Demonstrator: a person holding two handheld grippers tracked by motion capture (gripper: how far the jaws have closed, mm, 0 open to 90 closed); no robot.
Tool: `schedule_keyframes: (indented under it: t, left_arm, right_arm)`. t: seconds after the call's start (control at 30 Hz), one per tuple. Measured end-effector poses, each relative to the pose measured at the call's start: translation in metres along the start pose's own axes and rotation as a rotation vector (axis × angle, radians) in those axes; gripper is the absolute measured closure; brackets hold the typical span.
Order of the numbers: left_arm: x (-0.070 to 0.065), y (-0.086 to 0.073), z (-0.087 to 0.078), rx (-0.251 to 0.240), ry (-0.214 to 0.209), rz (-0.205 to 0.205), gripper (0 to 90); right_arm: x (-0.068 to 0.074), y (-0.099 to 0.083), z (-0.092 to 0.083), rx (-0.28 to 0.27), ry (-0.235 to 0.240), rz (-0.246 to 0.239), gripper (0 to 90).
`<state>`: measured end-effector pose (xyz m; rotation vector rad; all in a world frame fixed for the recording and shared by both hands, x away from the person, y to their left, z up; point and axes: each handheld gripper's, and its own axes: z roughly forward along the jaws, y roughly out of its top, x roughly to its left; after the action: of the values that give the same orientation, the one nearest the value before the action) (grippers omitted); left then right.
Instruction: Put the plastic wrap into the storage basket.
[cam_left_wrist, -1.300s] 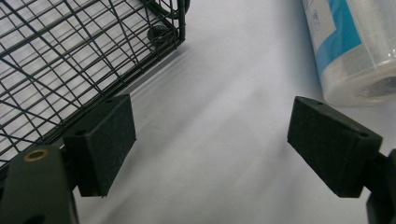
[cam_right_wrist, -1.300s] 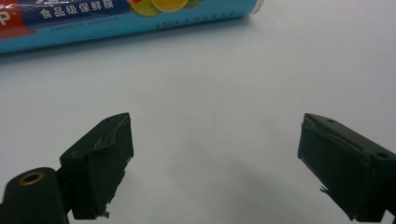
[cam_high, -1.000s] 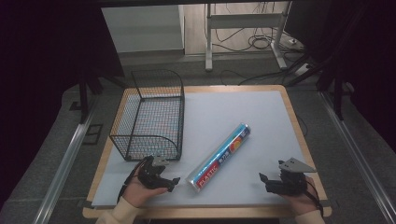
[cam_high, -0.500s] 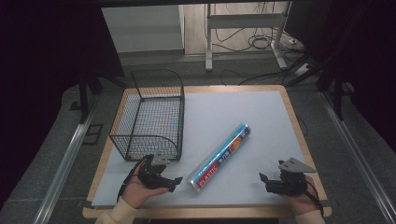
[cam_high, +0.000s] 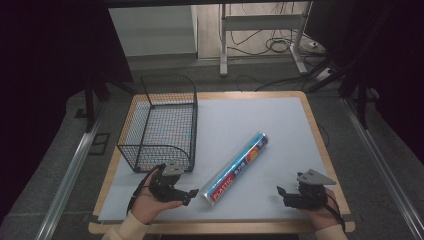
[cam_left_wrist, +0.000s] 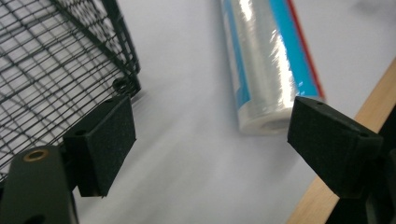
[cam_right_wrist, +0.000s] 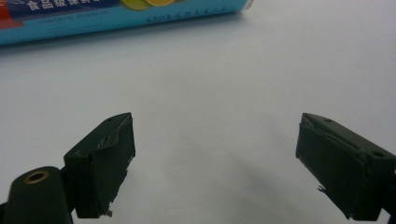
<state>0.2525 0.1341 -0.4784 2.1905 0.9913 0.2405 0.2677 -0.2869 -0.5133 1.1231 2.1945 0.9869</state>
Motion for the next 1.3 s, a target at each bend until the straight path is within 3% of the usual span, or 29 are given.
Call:
schedule_keyframes:
  t: [0.3,0.7,1.07,1.3]
  left_arm:
    - [-0.013,0.019,-0.002,-0.017,-0.008,0.024,15.5]
    - [-0.023,0.035,0.007,-0.01,-0.027,0.053,15.5]
    - [-0.026,0.045,0.013,0.0,-0.025,0.056,15.5]
    - [-0.029,0.051,0.019,0.004,-0.047,0.058,15.7]
  right_arm:
    - [0.001,-0.001,-0.001,-0.001,-0.007,0.002,12.3]
    - [-0.001,-0.001,-0.004,-0.013,-0.009,0.014,12.3]
    - [-0.001,-0.002,-0.004,-0.009,-0.012,0.009,12.4]
    - [-0.001,-0.002,-0.004,-0.008,-0.016,0.006,12.4]
